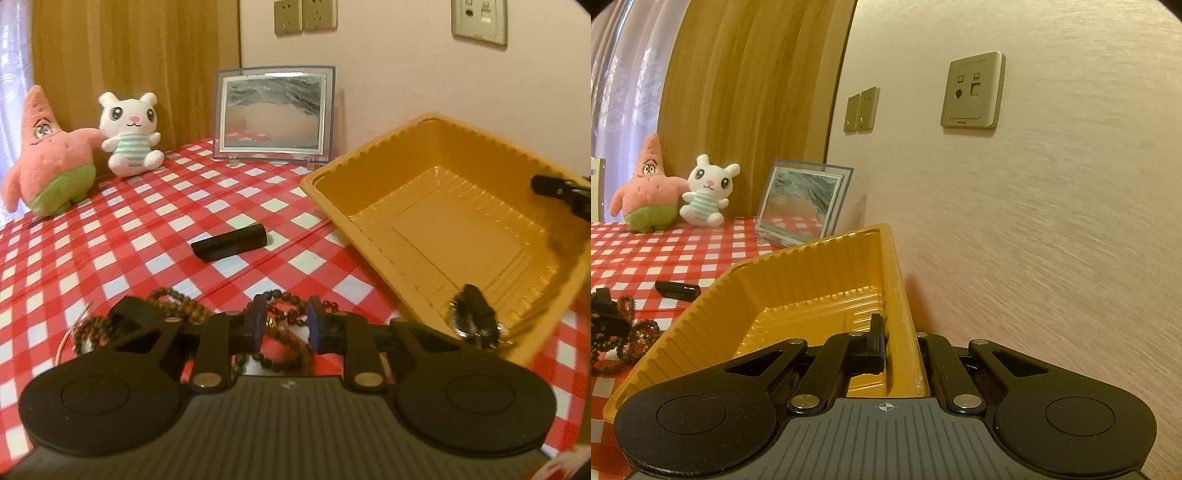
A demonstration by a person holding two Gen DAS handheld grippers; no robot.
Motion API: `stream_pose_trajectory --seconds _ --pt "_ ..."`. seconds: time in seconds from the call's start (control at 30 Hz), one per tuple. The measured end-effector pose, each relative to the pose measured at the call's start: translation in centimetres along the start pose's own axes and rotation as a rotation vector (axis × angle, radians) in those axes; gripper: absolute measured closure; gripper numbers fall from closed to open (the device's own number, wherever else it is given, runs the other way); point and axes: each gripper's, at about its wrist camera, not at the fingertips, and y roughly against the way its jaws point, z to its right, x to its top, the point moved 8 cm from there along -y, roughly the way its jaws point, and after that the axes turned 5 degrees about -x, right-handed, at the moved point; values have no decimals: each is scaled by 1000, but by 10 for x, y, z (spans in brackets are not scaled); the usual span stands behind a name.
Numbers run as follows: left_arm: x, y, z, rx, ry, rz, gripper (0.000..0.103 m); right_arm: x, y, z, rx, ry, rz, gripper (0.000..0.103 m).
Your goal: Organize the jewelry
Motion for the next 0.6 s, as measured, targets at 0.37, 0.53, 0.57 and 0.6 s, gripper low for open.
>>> stream_pose_trajectory --seconds 0.37,0.53,0.57,0.6 --pt "-19 -18 -2 -11 -53 -79 89 -2 -5 4 6 -9 -6 99" --pt "-19 -21 -3 -12 -34 -85 89 -2 -5 3 5 -8 -7 99" --pt "-19 -24 -4 -13 -28 -88 89 -3 -5 4 5 -8 -8 99" --pt "-19 -25 -4 -12 -25 -88 89 -3 -6 3 4 -8 -8 99"
